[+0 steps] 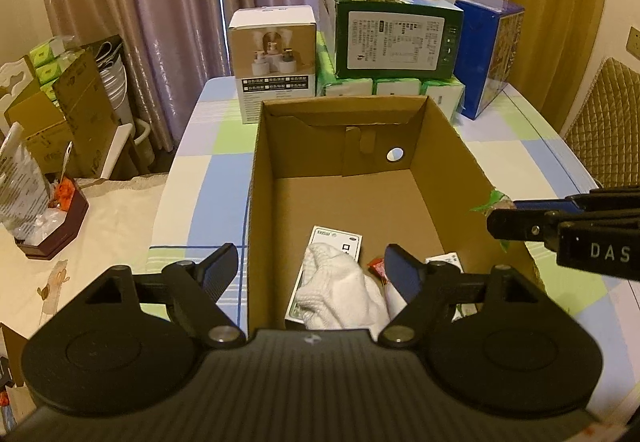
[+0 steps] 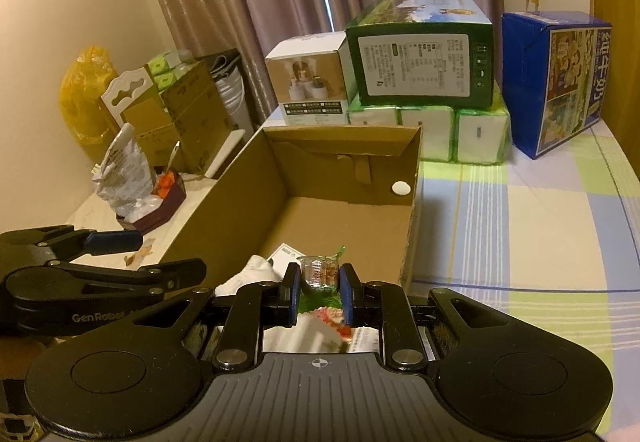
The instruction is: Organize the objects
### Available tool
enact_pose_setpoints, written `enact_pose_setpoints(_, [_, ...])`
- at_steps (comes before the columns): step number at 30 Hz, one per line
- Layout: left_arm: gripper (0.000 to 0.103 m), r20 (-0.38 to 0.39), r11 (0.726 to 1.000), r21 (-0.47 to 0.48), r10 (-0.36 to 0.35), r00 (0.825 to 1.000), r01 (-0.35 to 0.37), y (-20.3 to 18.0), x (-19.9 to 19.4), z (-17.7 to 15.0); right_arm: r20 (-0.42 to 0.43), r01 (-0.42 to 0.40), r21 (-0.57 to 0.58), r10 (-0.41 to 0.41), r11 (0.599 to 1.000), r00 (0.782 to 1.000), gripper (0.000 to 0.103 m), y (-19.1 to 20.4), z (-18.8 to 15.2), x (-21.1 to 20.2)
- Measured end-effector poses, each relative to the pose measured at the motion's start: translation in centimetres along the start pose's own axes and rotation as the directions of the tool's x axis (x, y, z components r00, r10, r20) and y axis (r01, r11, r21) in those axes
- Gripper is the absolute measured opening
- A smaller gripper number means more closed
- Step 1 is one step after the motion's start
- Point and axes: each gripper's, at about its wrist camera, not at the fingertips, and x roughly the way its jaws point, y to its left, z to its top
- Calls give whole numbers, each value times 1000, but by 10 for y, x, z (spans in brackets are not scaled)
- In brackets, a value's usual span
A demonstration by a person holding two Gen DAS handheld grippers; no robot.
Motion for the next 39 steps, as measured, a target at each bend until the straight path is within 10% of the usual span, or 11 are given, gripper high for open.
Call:
enact_pose_setpoints(12, [77,5,999,-31,13,1000,-13,15,-12,-11,51,-61,31,59,998,997,19,3,12,5])
enact_pose_setpoints(16, [77,5,999,-45,10,1000,-10,18,-18,-17,72,-53,53,49,997,996,44,-3,16,1])
enact_pose_setpoints(27, [83,6,997,-80,-11,1000,11,7,-48,-35,66,-42,92,36,995,997,53,-8,-11,-40])
enact_pose_setpoints(39, [102,60,995,-96,-14,998,19,-14,-110,-54,59,6,108,-13,994,998,89,7,-50,-102])
